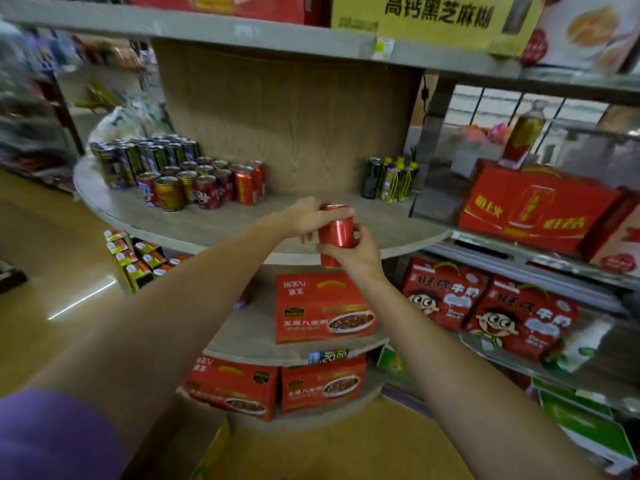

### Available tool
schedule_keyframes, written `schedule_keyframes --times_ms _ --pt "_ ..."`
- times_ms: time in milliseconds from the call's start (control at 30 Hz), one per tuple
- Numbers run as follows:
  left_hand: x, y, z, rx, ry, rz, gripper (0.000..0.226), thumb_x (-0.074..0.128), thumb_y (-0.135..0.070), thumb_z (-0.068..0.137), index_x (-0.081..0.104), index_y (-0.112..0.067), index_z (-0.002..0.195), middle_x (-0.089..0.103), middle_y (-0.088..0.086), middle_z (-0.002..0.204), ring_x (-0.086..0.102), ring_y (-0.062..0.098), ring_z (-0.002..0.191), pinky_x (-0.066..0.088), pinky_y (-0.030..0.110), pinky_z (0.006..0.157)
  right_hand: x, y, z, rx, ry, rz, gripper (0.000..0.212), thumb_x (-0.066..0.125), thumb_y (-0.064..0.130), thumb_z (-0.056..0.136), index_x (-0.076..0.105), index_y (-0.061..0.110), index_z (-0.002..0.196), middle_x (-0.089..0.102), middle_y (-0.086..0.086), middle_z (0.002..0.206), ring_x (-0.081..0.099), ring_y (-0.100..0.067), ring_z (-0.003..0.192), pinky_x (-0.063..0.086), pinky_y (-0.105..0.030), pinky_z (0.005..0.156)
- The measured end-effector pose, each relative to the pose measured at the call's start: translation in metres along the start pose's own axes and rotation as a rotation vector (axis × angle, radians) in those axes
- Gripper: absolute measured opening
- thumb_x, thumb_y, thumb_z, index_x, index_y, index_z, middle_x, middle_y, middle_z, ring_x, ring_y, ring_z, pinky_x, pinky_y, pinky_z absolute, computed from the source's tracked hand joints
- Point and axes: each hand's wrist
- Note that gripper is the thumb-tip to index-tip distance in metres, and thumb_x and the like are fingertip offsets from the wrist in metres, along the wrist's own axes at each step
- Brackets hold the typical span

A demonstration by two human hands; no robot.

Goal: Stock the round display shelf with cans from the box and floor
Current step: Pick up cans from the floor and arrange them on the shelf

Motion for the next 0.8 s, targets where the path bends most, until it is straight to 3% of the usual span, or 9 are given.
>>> schedule_keyframes --times_ms 167,233,300,433,600,800 --pt "-0.038 0.006 0.006 -0.046 -0.143 -0.256 0.053 0.077 -0.054 0.075 0.067 -0.008 0.1 0.072 0.008 0.095 0.069 0.023 0.09 0.06 0.038 0.078 0.023 0.025 0.017 -0.018 0.055 0.058 0.069 0.089 0.031 0.067 0.046 0.025 0.121 0.058 0.013 0.097 0.061 -0.006 0.09 0.048 -0.02 0.075" --pt "-0.056 0.013 0.01 -0.066 -0.163 -0.322 0.051 0.082 -0.046 0.072 0.065 -0.008 0.102 0.071 0.006 0.097 0.069 0.019 0.09 0.061 0.033 0.074 0.032 0.028 0.029 -0.007 0.104 0.061 0.079 0.091 0.029 0.064 0.045 0.023 0.128 0.06 0.008 0.107 0.062 -0.014 0.102 0.051 -0.032 0.092" --pt "-0.072 0.021 0.013 -0.07 -0.162 -0.389 0.051 0.085 -0.037 0.071 0.066 -0.004 0.105 0.072 0.007 0.098 0.07 0.018 0.089 0.061 0.028 0.07 0.042 0.03 0.042 -0.004 0.127 0.07 0.079 0.092 0.025 0.06 0.048 0.024 0.126 0.062 0.003 0.114 0.062 -0.018 0.107 0.05 -0.042 0.098" --pt "-0.103 0.05 0.02 -0.035 -0.064 -0.517 0.044 0.084 -0.018 0.074 0.067 -0.002 0.11 0.073 0.012 0.102 0.071 0.021 0.093 0.059 0.025 0.071 0.056 0.033 0.064 0.008 0.175 0.119 0.068 0.091 0.016 0.063 0.056 0.022 0.121 0.065 -0.002 0.119 0.064 -0.016 0.105 0.054 -0.041 0.094" --pt "-0.129 0.106 0.045 -0.035 0.073 -0.567 0.059 0.086 -0.011 0.069 0.062 -0.003 0.122 0.071 0.008 0.113 0.067 0.021 0.106 0.054 0.026 0.08 0.086 0.037 0.096 0.003 0.324 -0.118 0.08 0.089 0.013 0.065 0.049 0.016 0.133 0.059 -0.001 0.126 0.057 -0.017 0.115 0.045 -0.03 0.098" --pt "-0.147 0.18 0.075 -0.018 0.151 -0.58 0.051 0.081 0.0 0.07 0.065 -0.006 0.118 0.071 0.006 0.114 0.065 0.02 0.111 0.052 0.034 0.094 0.157 0.028 0.128 0.073 0.321 -0.177 0.085 0.087 0.014 0.07 0.042 0.012 0.142 0.054 -0.003 0.137 0.052 -0.018 0.125 0.041 -0.03 0.1"
Point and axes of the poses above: each hand's wrist, its own z-axis towards the middle knuckle, its own x-axis out of the palm, y = z × x
